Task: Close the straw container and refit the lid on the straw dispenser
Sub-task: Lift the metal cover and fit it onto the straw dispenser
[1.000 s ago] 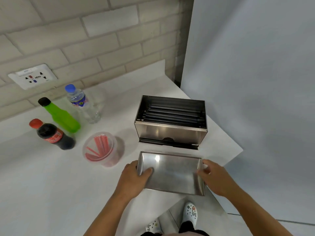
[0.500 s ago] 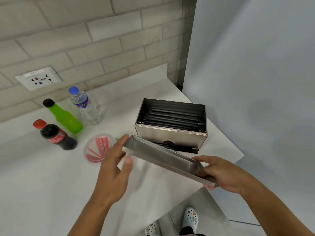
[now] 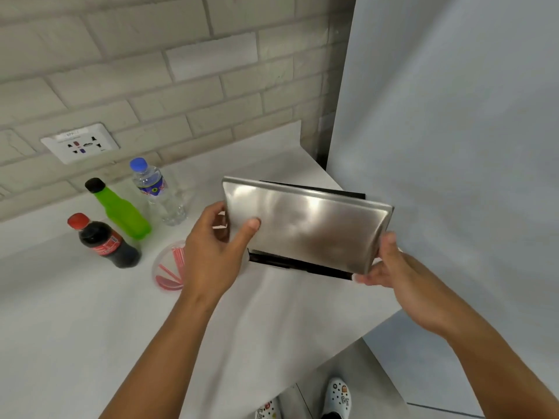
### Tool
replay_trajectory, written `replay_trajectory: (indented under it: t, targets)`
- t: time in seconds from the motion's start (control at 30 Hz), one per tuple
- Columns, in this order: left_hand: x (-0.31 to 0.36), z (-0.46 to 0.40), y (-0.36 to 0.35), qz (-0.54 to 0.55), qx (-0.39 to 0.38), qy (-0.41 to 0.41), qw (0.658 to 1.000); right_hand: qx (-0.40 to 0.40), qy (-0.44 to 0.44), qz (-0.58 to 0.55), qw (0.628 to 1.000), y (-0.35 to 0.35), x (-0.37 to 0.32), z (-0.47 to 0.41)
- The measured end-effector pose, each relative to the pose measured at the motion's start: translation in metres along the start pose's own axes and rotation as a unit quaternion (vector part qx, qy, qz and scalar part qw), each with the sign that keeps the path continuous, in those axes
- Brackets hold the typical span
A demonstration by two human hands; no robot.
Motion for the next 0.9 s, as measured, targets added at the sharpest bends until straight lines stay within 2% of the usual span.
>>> replay_trajectory:
  t: [0.13,0.33,0.4,0.53,0.77,0.9]
  targets:
    - [0.011,-0.023,-0.012,-0.088,-0.031,-0.010,0.996,0.051,0.073,0.086,0.992,0.012,-0.016,-0.010]
    - [0.014,-0.049,-0.043,-0.158,-0.083,-0.036,0.983,0.199,0.096,0.003,0.975,0.046,-0.024,-0.057]
    - [0.011,-0.055,-0.055,-0.174,-0.096,-0.039,0.979,0.228,0.103,0.012,0.968,0.054,-0.026,-0.073]
    - [0.002,-0.065,-0.067,-0.183,-0.094,-0.023,0.978,0.209,0.106,0.073,0.969,0.051,-0.035,-0.097]
    - [-0.012,-0.077,-0.077,-0.222,-0.103,-0.009,0.970,0.216,0.102,0.016,0.971,0.050,-0.029,-0.122]
    - [-0.015,-0.082,-0.081,-0.225,-0.102,-0.008,0.969,0.214,0.117,0.038,0.969,0.046,-0.027,-0.131]
Point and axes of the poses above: each hand's wrist, its own z-axis away from the middle knuckle, its own y-axis out of the back of the hand, x = y × z, the point moved 8 cm from there along -z, towards the middle knuckle, and after that the axes turned 5 degrees about x, right-handed, at the moved point
